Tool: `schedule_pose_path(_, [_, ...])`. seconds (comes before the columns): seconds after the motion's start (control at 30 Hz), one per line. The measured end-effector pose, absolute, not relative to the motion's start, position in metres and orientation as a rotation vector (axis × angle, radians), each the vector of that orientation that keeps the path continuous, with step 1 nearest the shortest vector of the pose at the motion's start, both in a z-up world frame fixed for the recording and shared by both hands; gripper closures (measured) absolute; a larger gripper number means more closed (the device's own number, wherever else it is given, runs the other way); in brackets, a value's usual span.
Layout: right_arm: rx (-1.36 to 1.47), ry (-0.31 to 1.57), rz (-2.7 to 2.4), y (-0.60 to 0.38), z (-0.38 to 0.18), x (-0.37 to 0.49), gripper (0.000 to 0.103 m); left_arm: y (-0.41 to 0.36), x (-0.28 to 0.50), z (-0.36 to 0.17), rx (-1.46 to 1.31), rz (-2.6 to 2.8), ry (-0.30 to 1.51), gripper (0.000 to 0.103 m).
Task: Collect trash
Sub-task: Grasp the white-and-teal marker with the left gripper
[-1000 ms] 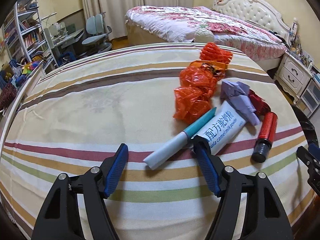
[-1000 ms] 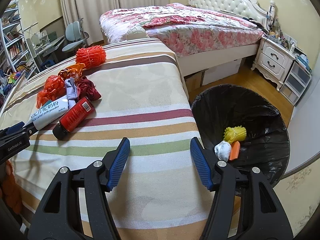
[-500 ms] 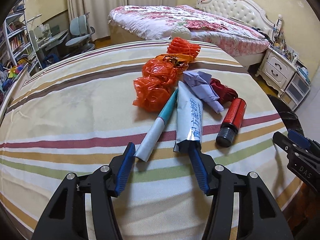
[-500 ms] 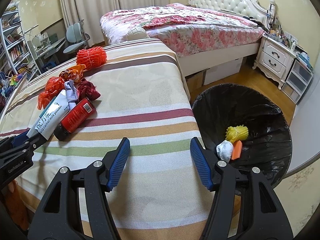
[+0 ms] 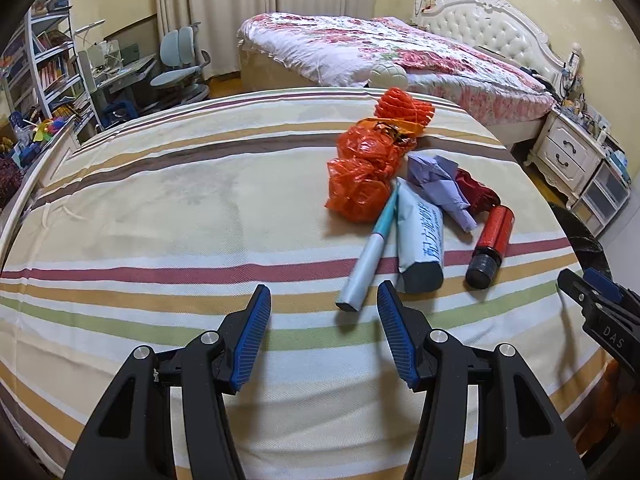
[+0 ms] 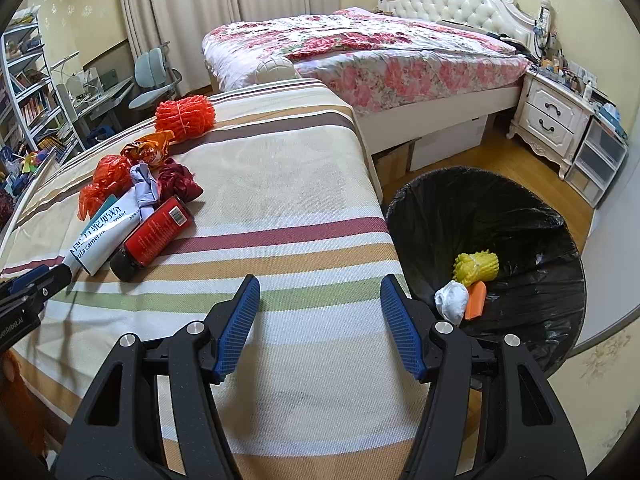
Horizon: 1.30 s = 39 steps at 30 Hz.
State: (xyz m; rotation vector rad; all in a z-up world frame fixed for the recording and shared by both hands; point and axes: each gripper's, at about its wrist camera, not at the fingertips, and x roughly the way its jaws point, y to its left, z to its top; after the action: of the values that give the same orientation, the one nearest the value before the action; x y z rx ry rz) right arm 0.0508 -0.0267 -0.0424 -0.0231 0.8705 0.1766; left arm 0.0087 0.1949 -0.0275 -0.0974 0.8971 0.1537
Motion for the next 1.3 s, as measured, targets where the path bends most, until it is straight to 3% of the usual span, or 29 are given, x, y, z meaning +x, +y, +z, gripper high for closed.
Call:
schedule_pose_path(0.27, [-0.031,0.874,0.173,-0.025,-0.043,0.051,0.042,0.195,0.030,-0.033,-0.061,0.164,0.899,0.049])
schedule_pose_path(0.8, [-0.053,0.877,0.162,-0.025,-0.044,0.050,0.042,0.180,0.026,-0.036,-0.027,0.075,0.894,0.091])
schedule_pose_path(1.3, [-0.068,0.867,0.232,0.008,-0.034,0.049,0.042,0.193,0.005,-0.033,-0.099,0.084,0.898,0.093])
